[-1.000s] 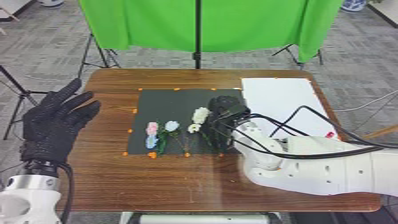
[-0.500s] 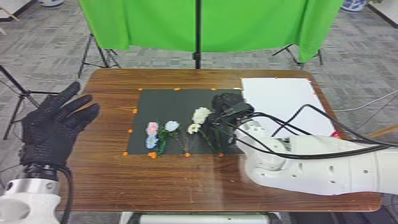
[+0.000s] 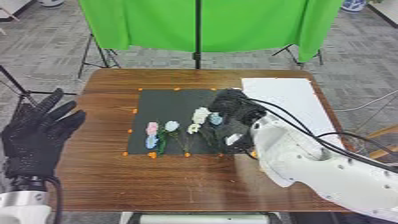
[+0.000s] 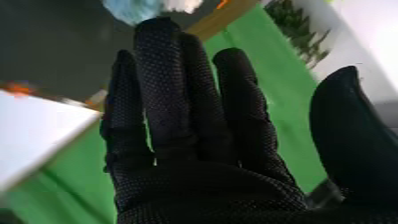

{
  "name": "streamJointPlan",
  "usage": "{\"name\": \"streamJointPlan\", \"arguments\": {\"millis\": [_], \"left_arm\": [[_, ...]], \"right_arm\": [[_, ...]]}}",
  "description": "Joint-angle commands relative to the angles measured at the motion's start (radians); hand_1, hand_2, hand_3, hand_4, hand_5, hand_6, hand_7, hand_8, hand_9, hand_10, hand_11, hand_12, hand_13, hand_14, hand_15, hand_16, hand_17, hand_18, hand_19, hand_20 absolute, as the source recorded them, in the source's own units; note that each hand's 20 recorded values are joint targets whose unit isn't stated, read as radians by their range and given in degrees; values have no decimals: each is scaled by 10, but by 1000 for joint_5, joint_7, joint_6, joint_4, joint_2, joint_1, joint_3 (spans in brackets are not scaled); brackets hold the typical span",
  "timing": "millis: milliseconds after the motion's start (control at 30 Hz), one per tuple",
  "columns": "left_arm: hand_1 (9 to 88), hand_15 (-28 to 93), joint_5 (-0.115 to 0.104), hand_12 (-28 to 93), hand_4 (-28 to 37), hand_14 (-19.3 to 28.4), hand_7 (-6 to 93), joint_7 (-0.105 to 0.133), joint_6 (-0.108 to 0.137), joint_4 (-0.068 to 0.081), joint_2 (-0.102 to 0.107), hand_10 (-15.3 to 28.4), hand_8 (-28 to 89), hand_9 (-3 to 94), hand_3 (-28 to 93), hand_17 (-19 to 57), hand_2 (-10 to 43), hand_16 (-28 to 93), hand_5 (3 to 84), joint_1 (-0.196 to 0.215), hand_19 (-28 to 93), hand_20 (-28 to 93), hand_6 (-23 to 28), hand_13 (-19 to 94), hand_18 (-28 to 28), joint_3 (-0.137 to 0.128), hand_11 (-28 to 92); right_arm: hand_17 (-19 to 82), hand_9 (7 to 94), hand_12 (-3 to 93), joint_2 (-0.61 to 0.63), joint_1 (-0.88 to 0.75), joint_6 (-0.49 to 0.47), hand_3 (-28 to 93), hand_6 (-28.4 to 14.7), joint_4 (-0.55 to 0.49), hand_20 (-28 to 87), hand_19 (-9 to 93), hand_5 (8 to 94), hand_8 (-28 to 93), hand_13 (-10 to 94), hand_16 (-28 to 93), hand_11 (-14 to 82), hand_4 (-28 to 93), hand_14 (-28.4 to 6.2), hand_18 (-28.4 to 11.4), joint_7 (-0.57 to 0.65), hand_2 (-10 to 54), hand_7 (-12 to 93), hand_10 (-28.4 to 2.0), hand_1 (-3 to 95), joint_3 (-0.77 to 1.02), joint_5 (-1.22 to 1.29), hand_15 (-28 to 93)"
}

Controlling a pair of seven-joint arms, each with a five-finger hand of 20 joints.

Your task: Arrange flowers

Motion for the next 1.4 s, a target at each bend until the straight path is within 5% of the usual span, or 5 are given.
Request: {"name": "streamJointPlan", "arguments": {"millis": [33,300,433,967,1400], "left_arm": [[139,608,-15,108,-283,283,120,35,-12,35,-22,190,-85,316,748,-57,86,-110,370,42,656,162,85,265,254,-10,261],[131,551,11,107,-283,278,106,34,-2,43,-34,186,-81,328,748,-34,84,-117,368,59,691,212,77,259,246,-14,238],[131,485,-7,110,-283,257,101,50,13,38,-32,179,-80,318,746,-23,84,-87,363,60,685,281,73,252,246,-5,219],[134,470,0,121,-283,259,112,-18,-16,63,-25,177,-84,298,759,-84,82,-70,336,-23,520,209,63,237,245,9,216],[145,462,-33,116,-283,257,107,34,4,71,-5,177,-81,301,758,-70,84,-76,336,11,536,165,64,239,276,0,217]], "right_arm": [[141,579,143,54,-552,75,829,-44,-55,184,636,544,-126,512,95,199,-239,-177,-236,-131,72,161,-192,165,701,223,544],[96,545,143,38,-756,111,840,-40,-65,177,597,518,-124,460,91,195,-246,-185,-227,-313,72,157,-191,159,970,507,512],[77,521,141,25,-821,115,845,-35,-68,174,574,499,-123,434,90,187,-250,-184,-225,-422,71,156,-191,158,1058,657,494],[30,472,138,46,-985,26,853,-15,-51,183,520,457,-122,385,115,146,-265,-189,-234,-576,62,153,-165,150,1211,854,406],[26,475,141,58,-984,-30,850,-5,-20,208,517,448,-122,391,130,139,-268,-189,-241,-603,62,152,-163,149,1179,931,401]]}}
